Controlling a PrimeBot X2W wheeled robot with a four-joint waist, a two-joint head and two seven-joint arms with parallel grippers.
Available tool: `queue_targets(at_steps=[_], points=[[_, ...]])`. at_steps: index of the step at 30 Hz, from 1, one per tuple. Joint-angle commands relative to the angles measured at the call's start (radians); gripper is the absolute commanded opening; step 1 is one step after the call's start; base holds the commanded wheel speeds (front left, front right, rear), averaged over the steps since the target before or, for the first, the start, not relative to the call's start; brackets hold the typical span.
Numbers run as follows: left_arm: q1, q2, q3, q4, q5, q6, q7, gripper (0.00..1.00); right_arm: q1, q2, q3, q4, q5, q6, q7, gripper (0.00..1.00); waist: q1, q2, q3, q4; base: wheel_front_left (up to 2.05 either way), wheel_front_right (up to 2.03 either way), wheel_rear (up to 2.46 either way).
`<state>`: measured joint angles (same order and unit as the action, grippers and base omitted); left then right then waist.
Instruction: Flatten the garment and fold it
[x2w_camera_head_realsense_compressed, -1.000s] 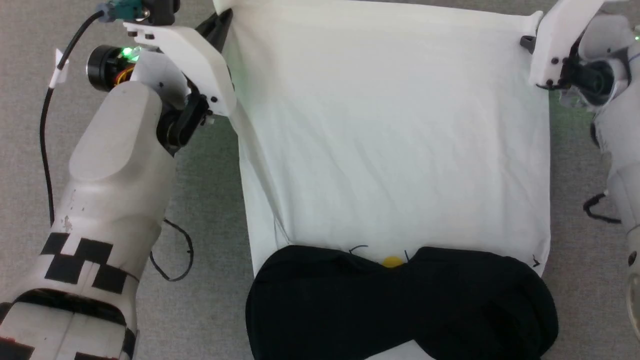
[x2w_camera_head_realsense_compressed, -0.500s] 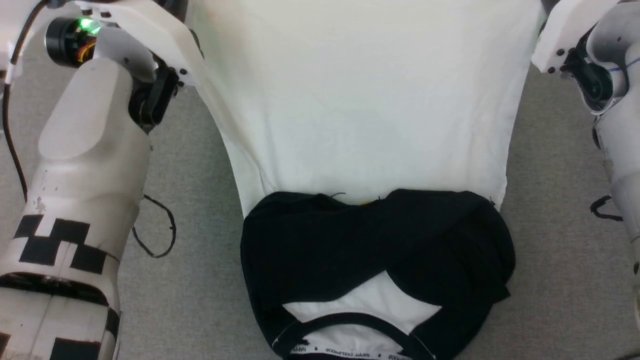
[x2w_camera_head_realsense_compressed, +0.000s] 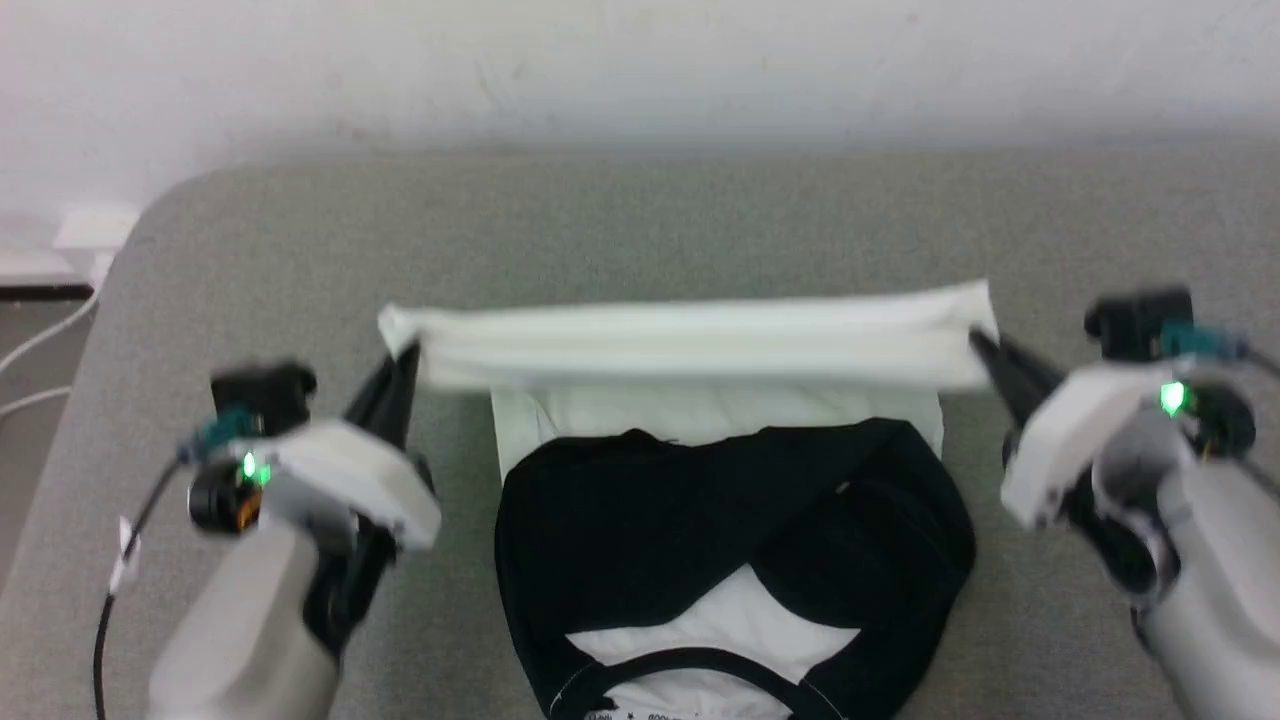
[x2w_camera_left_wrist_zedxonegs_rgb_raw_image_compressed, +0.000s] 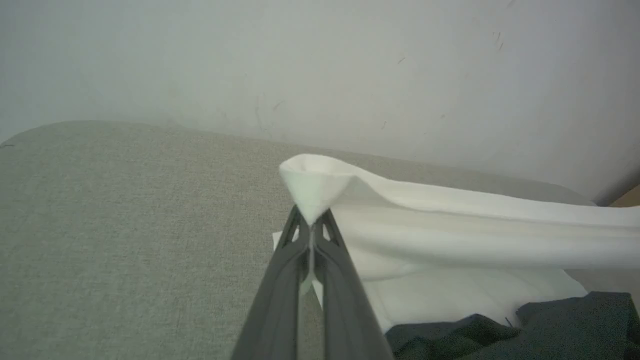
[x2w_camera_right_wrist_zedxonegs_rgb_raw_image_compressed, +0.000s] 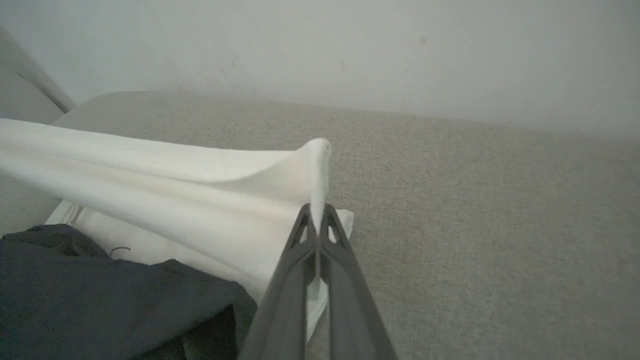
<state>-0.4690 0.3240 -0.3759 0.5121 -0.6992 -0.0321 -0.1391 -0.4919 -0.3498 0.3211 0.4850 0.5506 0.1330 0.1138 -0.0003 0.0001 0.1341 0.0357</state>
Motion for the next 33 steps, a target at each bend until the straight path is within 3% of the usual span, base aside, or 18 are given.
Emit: queue_targets(at_steps=[1, 9, 12, 16, 17, 18, 19, 20, 25, 33], points=[[0.065, 0.02, 0.006, -0.056, -0.008, 0.027, 0.01, 0.0, 0.068, -0.008, -0.02, -0.049, 0.011, -0.002, 0.004, 0.0, 0.0003, -0.0001, -0.058, -0.009, 0.0, 0.0, 0.0], [0.434, 0.103, 0.007, -0.406, -0.057, 0.167, 0.153, 0.0, 0.456, 0.05, -0.187, -0.336, -0.036, -0.002, 0.106, 0.0, 0.0003, -0.0001, -0.096, -0.031, 0.0, 0.0, 0.0], [0.542, 0.116, -0.004, -0.465, -0.075, 0.21, 0.202, 0.0, 0.569, 0.099, -0.242, -0.388, -0.06, -0.002, 0.151, 0.0, 0.0003, -0.0001, -0.102, -0.038, 0.0, 0.0, 0.0], [0.631, 0.096, -0.047, -0.477, -0.095, 0.226, 0.241, 0.0, 0.677, 0.161, -0.28, -0.413, -0.118, -0.002, 0.198, 0.0, 0.0003, -0.0001, -0.109, -0.043, 0.0, 0.0, 0.0], [0.642, 0.082, -0.056, -0.471, -0.106, 0.221, 0.244, 0.2, 0.697, 0.179, -0.283, -0.409, -0.121, -0.002, 0.212, 0.03, 0.0003, -0.0001, -0.113, -0.043, 0.0, 0.0, 0.0], [0.649, 0.074, -0.064, -0.461, -0.105, 0.22, 0.241, 0.74, 0.715, 0.192, -0.283, -0.403, -0.123, -0.002, 0.229, 0.34, 0.0003, -0.0001, -0.116, -0.042, 0.0, 0.0, 0.0], [0.65, 0.064, -0.068, -0.45, -0.101, 0.22, 0.227, 1.0, 0.73, 0.197, -0.278, -0.398, -0.127, -0.002, 0.245, 0.74, 0.0003, -0.0001, -0.117, -0.039, 0.0, 0.0, 0.0], [0.651, 0.054, -0.072, -0.437, -0.1, 0.218, 0.216, 1.0, 0.742, 0.202, -0.274, -0.397, -0.124, -0.002, 0.258, 1.0, 0.0003, -0.0001, -0.12, -0.038, 0.0, 0.0, 0.0], [0.654, 0.034, -0.077, -0.403, -0.079, 0.216, 0.156, 1.0, 0.78, 0.198, -0.279, -0.433, -0.14, -0.002, 0.255, 1.0, 0.0003, -0.0001, -0.137, -0.034, 0.0, 0.0, 0.0], [0.629, 0.031, -0.025, -0.452, 0.009, 0.241, -0.052, 1.0, 0.795, 0.239, -0.345, -0.62, -0.132, -0.002, 0.182, 1.0, 0.0003, -0.0001, -0.172, -0.018, 0.0, 0.0, 0.0]])
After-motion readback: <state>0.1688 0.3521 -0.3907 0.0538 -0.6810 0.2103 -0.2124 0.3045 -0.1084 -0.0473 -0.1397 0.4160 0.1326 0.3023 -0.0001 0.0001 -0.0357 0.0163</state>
